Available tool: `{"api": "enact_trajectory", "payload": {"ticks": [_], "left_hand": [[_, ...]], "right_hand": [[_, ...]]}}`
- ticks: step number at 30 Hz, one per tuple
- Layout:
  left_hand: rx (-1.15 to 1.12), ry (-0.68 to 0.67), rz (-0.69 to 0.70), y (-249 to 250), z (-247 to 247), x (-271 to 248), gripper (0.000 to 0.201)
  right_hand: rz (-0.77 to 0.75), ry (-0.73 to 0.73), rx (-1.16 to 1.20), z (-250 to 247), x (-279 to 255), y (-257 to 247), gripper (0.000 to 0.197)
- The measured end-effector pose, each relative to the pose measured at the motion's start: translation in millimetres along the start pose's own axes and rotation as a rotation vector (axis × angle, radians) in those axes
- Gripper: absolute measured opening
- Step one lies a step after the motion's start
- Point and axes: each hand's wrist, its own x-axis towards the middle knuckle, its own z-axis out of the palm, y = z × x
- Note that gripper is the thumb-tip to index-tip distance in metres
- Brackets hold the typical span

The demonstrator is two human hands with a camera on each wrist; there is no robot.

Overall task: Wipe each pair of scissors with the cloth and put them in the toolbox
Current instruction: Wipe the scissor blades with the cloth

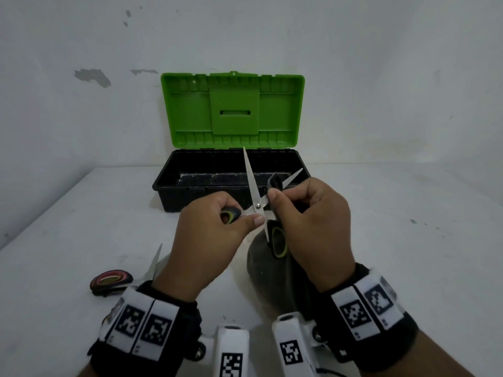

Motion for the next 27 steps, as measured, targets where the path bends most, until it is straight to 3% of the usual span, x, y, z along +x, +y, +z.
{"api": "enact_trajectory", "payload": {"ticks": [6,11,15,20,24,27], "left_hand": [[0.021,0.012,0.007,2.4,0.9,2.0,0.029],[-0.004,0.014,0.006,1.6,-4.9,2.0,0.028],[0.004,0.026,0.019,2.5,-3.7,1.6,0.028],[-0.031,0.016,0.009,1.5,-9.1,-1.1,0.028],[-0.024,0.009,0.026,4.7,-8.8,-2.3,0.028],[-0.023,0.016,0.019,2.8,-10.6,-2.3,0.029]], "right_hand": [[0.051,0.089,0.044,-0.6,11.7,5.5,0.023],[-0.002,0.02,0.042,-0.7,6.6,-3.8,0.021],[0.037,0.078,0.129,-4.2,17.3,-3.3,0.022],[-0.015,0.023,0.051,-4.6,9.3,-7.8,0.021],[0.009,0.102,0.063,-10.4,21.7,-3.0,0.021],[-0.006,0.082,0.042,-8.3,18.0,-3.1,0.02]]}}
